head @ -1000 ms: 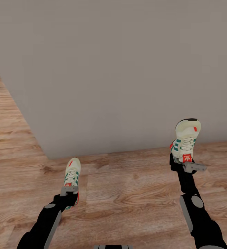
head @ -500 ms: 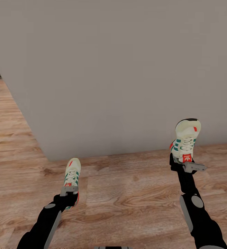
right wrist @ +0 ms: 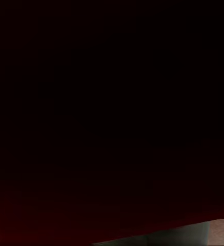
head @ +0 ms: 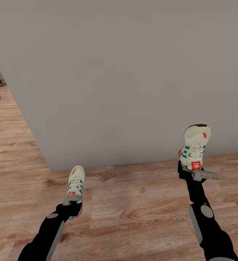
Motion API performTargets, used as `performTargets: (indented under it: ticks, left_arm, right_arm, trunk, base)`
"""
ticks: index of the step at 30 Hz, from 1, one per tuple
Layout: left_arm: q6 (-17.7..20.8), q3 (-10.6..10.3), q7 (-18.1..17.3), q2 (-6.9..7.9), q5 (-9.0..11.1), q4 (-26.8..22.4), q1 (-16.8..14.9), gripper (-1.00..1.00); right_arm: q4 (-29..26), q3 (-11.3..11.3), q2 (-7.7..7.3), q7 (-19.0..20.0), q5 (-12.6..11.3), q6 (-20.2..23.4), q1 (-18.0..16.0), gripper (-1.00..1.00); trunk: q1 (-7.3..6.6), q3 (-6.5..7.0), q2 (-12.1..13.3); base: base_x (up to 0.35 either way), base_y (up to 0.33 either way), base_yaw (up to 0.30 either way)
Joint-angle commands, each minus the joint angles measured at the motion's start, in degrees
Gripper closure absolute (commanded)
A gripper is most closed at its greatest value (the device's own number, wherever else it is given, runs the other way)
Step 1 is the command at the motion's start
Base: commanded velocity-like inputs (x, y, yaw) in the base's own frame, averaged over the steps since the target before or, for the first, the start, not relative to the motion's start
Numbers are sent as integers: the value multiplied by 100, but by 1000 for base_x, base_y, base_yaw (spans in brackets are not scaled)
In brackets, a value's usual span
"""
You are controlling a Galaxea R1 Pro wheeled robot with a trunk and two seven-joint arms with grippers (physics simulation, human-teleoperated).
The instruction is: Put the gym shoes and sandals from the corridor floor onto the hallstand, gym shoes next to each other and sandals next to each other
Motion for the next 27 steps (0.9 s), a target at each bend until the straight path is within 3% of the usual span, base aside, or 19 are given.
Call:
performTargets:
  ticks: [1, 14, 24, 27]
  left_arm:
    - [0, -1, -4, 0, -1, 1, 0, 100]
    - [0, -3, -4, 0, -1, 2, 1, 100]
    - [0, -2, -4, 0, -6, -1, 3, 100]
    - [0, 0, -7, 0, -9, 0, 7, 100]
  right_arm:
    - [0, 0, 0, -1, 0, 1, 0, 100]
    - [0, 0, 0, -1, -2, -4, 0, 100]
    - [0, 0, 0, -1, 0, -3, 0, 100]
    - [0, 0, 0, -1, 0, 1, 0, 100]
  trunk:
    - [-2, 14, 2]
    - [-38, 193, 22]
    - [-257, 347, 423]
    - [-257, 347, 423]
  base:
    - [0, 0, 71]
    - [0, 0, 74]
    - [0, 0, 15]
    - [0, 0, 0]
